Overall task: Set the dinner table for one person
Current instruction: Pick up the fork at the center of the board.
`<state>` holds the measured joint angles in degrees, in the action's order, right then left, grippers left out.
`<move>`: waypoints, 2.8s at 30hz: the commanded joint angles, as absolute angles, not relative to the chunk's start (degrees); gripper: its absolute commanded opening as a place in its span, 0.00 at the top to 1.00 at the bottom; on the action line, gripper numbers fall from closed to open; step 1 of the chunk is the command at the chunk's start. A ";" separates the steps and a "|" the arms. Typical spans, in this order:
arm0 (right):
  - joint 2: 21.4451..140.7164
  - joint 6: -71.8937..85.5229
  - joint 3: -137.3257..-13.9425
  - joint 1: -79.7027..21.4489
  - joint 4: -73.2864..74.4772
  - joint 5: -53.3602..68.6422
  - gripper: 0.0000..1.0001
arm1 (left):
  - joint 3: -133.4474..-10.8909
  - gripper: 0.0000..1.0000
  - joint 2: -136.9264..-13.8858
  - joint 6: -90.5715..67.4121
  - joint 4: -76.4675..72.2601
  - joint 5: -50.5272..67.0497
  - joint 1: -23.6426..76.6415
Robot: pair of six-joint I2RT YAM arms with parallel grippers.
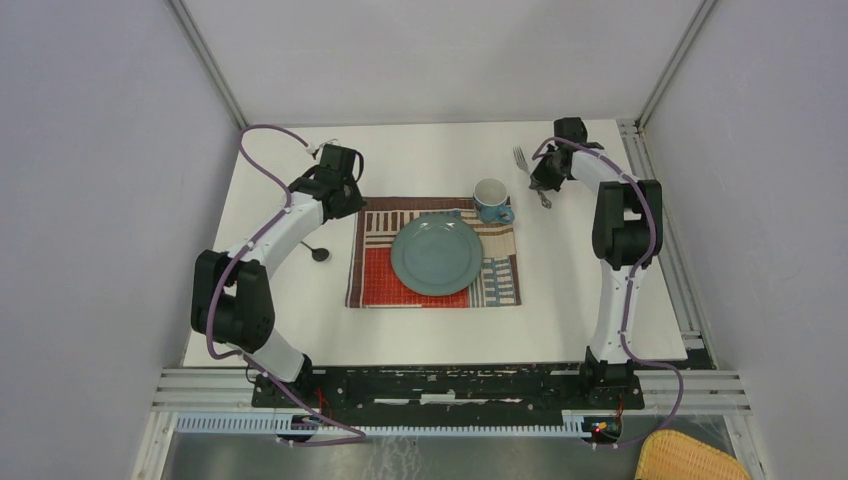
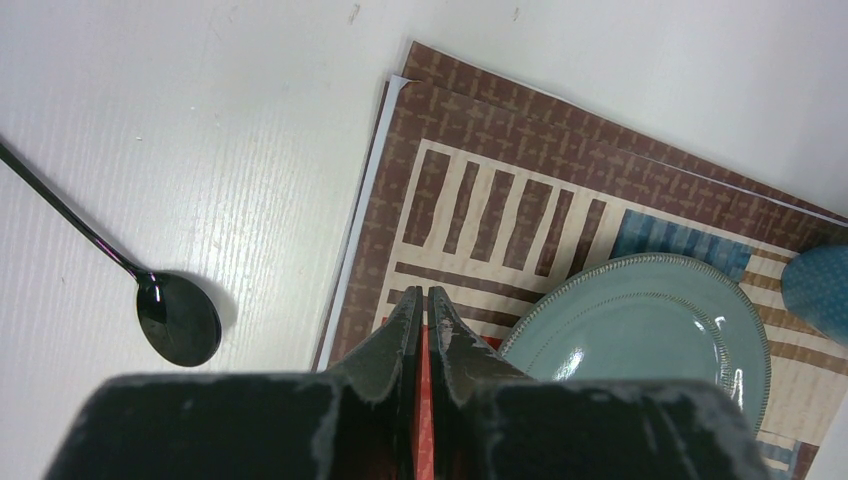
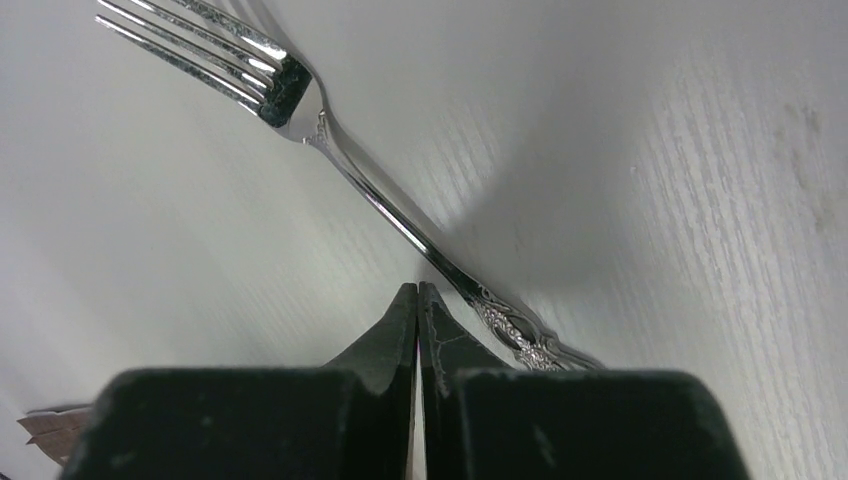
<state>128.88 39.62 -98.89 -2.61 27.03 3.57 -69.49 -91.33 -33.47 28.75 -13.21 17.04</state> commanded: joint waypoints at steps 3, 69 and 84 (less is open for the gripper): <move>121.17 36.03 -100.93 -2.55 28.25 4.56 0.85 | -70.25 0.89 -89.31 -32.82 26.66 -13.62 16.79; 141.07 7.95 -125.46 -4.67 42.81 -1.03 0.70 | -70.94 0.88 -85.79 -29.64 29.40 -11.96 14.17; 142.26 9.70 -125.33 -5.75 44.66 -2.36 0.85 | -70.66 0.88 -86.13 -29.88 29.10 -11.54 13.80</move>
